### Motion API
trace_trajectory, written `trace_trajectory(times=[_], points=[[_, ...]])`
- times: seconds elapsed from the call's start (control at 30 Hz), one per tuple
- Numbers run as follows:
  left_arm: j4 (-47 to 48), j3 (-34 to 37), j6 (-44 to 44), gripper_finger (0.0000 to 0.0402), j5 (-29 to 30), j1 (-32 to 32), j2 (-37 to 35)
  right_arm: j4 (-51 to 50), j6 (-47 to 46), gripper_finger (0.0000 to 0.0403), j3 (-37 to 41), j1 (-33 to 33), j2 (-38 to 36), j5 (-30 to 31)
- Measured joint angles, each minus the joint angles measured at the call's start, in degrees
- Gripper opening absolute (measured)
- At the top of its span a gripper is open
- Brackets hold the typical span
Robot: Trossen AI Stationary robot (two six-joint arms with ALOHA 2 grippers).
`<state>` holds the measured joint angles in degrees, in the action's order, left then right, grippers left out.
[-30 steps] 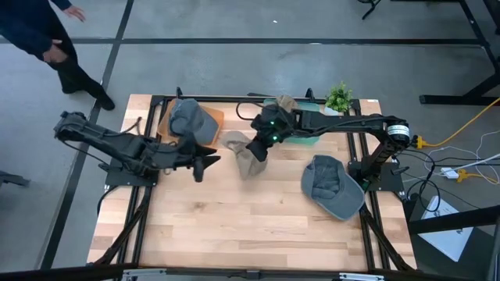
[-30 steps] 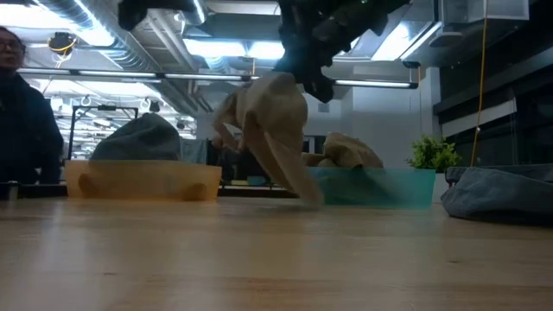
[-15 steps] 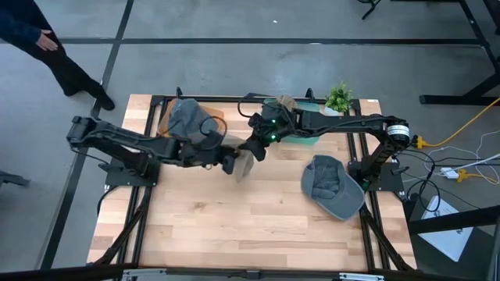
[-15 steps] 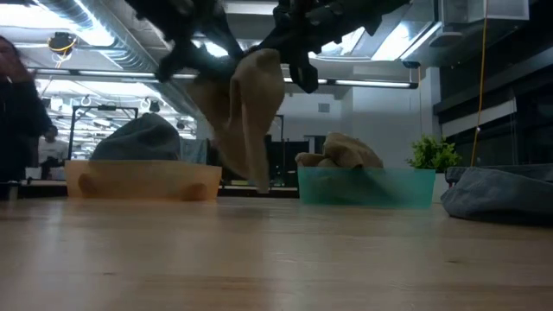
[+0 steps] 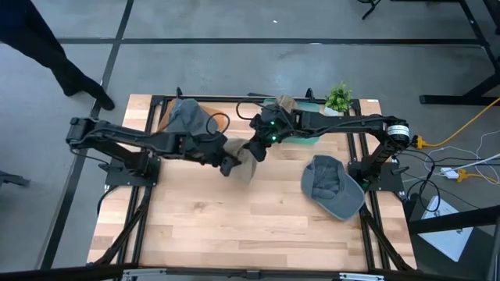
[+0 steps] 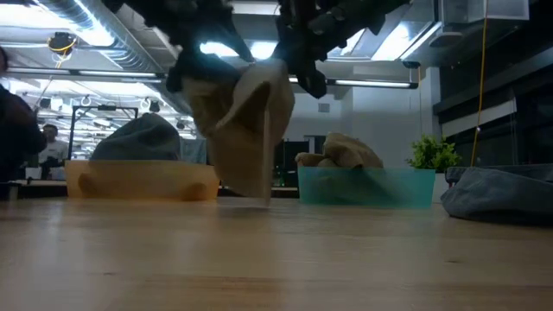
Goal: Pick & Place hat
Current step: Put the brown cap into the green bin
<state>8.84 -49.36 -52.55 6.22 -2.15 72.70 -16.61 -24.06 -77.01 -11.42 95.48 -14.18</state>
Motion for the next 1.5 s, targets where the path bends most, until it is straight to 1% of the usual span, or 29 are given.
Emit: trace_trajectory(times=[0.1,0.2,0.33,0.47,0.57,0.67,0.87,1.0,1.1,1.2,1.37,1.5], points=[[-0.2,0.0,2.46,0.0132,5.11,-1.69,-3.12,-0.57,-0.79,0.0032,0.0,-0.02,0.0,1.43],[-1.88,0.0,5.26,0.0132,9.09,-2.73,-4.2,0.59,-2.53,0.0036,0.0,-0.02,0.0,1.75],[-6.22,-0.02,7.23,0.0132,12.04,-2.88,-3.21,3.99,-3.16,0.0025,0.0,-0.02,0.0,3.13],[-12.02,0.0,7.08,0.0132,15.01,-1.95,-0.67,6.1,-4.62,0.0025,0.0,-0.02,0.0,3.84],[-14.31,0.0,6.45,0.0132,15.02,-1.04,1.5,6.16,-5.64,0.0038,0.0,-0.02,0.0,6.15],[-13.66,0.0,4.27,0.0132,15.1,-0.61,3.67,6.48,-5.94,0.0045,0.0,-0.07,0.02,6.67],[-13.38,0.0,3.63,0.0132,13.32,0.47,7.15,7.48,-5.94,0.0025,0.0,-0.04,0.04,7.06],[-12.64,0.0,3.67,0.0132,12.42,0.79,8.15,8.14,-5.97,0.0025,0.0,-0.07,0.04,7.11],[-10.6,0.0,3.1,0.0132,14.36,0.76,8.09,8.11,-7.66,0.004,0.0,-0.07,0.03,7.12],[-8.25,0.0,-0.25,0.0129,16.42,0.76,7.61,8.04,-8.15,0.0045,0.0,-0.07,0.04,7.14],[-8.41,0.0,-1.32,0.0105,16.5,0.76,7.61,8.1,-8.26,0.0024,0.0,-0.04,0.03,7.11],[-9.28,0.0,0.17,0.007,16.28,0.76,7.61,8.13,-7.41,0.0025,0.0,-0.04,0.02,7.11]])
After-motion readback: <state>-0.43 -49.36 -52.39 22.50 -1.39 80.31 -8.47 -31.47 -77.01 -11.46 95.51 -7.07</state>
